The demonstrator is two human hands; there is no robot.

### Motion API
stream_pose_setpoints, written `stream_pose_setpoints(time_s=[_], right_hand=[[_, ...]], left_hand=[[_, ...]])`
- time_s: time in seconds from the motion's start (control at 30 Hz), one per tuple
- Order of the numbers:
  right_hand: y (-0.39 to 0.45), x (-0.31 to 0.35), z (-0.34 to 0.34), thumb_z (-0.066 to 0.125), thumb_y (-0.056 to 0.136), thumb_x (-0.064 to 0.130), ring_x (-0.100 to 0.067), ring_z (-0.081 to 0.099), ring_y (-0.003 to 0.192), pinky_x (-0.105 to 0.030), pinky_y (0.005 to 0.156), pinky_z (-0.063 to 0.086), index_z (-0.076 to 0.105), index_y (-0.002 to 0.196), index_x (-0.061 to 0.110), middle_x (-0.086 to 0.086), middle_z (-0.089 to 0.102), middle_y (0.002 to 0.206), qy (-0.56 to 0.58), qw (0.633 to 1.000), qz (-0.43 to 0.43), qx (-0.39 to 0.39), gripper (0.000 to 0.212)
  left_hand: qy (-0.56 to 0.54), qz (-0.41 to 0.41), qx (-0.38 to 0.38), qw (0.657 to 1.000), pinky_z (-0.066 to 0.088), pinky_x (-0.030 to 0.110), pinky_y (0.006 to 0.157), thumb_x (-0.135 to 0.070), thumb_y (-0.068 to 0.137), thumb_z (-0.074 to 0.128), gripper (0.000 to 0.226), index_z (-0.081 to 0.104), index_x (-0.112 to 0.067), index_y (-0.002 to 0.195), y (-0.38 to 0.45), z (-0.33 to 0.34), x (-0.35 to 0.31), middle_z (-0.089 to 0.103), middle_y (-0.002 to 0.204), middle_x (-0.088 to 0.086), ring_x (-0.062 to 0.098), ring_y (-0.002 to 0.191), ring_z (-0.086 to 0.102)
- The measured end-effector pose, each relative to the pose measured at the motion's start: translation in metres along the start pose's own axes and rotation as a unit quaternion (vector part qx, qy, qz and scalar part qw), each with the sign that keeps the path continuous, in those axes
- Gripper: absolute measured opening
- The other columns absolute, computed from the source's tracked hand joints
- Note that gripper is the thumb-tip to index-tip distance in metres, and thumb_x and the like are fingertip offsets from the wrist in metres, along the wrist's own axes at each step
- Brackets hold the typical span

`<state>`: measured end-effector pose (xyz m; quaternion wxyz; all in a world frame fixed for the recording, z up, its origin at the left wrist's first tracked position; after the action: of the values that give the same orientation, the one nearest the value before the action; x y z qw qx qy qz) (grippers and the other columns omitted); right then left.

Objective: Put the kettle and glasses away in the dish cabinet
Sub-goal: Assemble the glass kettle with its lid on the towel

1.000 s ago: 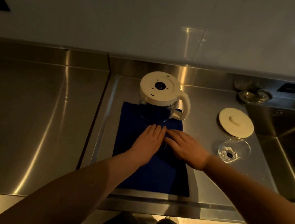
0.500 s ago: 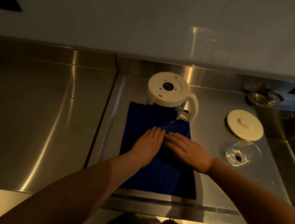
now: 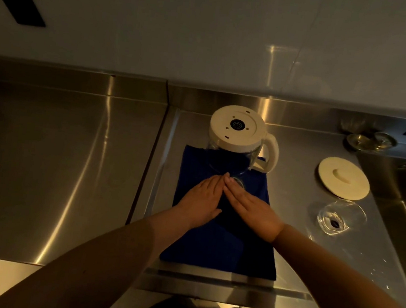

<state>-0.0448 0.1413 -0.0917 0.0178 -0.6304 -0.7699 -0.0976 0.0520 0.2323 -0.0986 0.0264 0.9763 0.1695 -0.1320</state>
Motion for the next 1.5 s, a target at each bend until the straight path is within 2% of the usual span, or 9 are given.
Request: stream_pose_setpoints(time_s=[0.2,0.43,0.63,0.7,1.0,1.1,1.23,1.33,1.5], right_hand=[[0.002,0.002,0.005,0.063,0.086,0.005,-0.025,0.011,0.144,-0.036,0.113,0.016,0.016,0.147,0.001,-0.016,0.011,0.155,-0.019,0.999,0.001,-0.027,0.078],[0.0,0.002,-0.003,0.063,0.087,0.005,-0.031,0.018,0.141,-0.042,0.112,0.025,0.023,0.145,0.0,-0.018,0.015,0.153,0.016,1.0,-0.008,-0.02,0.07],[0.001,0.005,-0.007,0.065,0.082,0.002,-0.04,0.046,0.124,-0.046,0.101,0.034,0.047,0.131,-0.007,-0.027,0.044,0.137,-0.017,0.997,-0.065,-0.046,0.053],[-0.002,0.005,-0.006,0.052,0.089,0.009,-0.038,0.043,0.126,-0.044,0.103,0.034,0.045,0.133,-0.005,-0.026,0.042,0.139,-0.017,0.996,-0.071,-0.051,0.047],[-0.014,-0.007,0.006,0.063,0.088,0.008,-0.019,0.014,0.142,-0.033,0.111,0.025,0.015,0.149,0.011,-0.009,0.012,0.156,0.026,0.998,-0.053,0.004,0.077],[-0.013,-0.011,0.009,0.045,0.098,0.014,-0.005,0.005,0.143,-0.025,0.117,0.014,0.016,0.15,0.021,0.004,0.01,0.157,0.105,0.994,0.016,0.016,0.06],[-0.005,-0.015,0.008,0.034,0.101,0.017,0.008,0.01,0.138,-0.012,0.112,0.007,0.029,0.142,0.032,0.02,0.021,0.149,0.154,0.983,0.08,-0.056,0.044],[-0.002,-0.024,0.007,0.041,0.099,0.014,0.008,0.013,0.138,-0.011,0.112,0.008,0.035,0.142,0.029,0.012,0.029,0.149,0.116,0.987,0.081,-0.074,0.046],[-0.003,-0.025,0.008,0.04,0.094,0.02,-0.012,0.032,0.132,-0.016,0.112,0.015,0.034,0.142,0.016,-0.006,0.039,0.145,0.074,0.996,0.014,-0.046,0.049]], left_hand=[[-0.025,0.007,0.002,1.0,0.013,0.026,0.114,-0.037,0.092,0.055,0.086,-0.002,-0.009,0.15,-0.001,-0.004,0.007,0.017,0.156,0.01,0.021,0.142,0.019],[-0.067,0.017,-0.012,0.998,0.032,0.03,0.107,-0.037,0.087,0.063,0.084,0.011,-0.015,0.15,0.01,-0.018,0.006,0.026,0.153,0.007,0.02,0.137,0.031],[0.0,0.106,0.021,0.994,0.029,0.031,0.109,-0.029,0.087,0.064,0.075,0.023,-0.009,0.147,0.019,-0.023,-0.005,0.023,0.154,0.009,0.021,0.14,0.025],[0.02,0.119,0.025,0.992,0.029,0.031,0.108,-0.028,0.088,0.063,0.074,0.023,-0.008,0.147,0.019,-0.024,-0.006,0.023,0.154,0.009,0.021,0.14,0.024],[0.037,0.119,0.027,0.992,0.046,0.035,0.093,-0.03,0.088,0.06,0.069,0.028,-0.009,0.145,0.015,-0.028,-0.004,0.03,0.146,0.012,0.025,0.13,0.035],[0.025,0.106,0.017,0.994,0.045,0.033,0.09,-0.037,0.089,0.059,0.069,0.028,-0.01,0.145,0.015,-0.029,-0.003,0.033,0.142,0.011,0.024,0.125,0.039],[-0.01,0.089,0.003,0.996,0.044,0.034,0.093,-0.035,0.088,0.059,0.071,0.027,-0.007,0.145,0.017,-0.032,-0.006,0.029,0.145,0.014,0.027,0.13,0.034],[-0.043,0.062,-0.004,0.997,0.043,0.036,0.096,-0.037,0.088,0.058,0.073,0.025,-0.009,0.146,0.02,-0.033,-0.009,0.027,0.147,0.011,0.026,0.131,0.033],[-0.019,0.072,0.012,0.997,0.047,0.034,0.093,-0.037,0.089,0.058,0.07,0.027,-0.009,0.145,0.02,-0.024,-0.014,0.029,0.143,0.009,0.024,0.126,0.036]])
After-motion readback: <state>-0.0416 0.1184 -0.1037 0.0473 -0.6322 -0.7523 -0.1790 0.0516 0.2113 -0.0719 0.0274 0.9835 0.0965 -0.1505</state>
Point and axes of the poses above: each hand's wrist, its own y-axis towards the middle knuckle, its own z-axis out of the palm, x = y × z, the point moved 5 cm from there along y, towards the middle knuckle
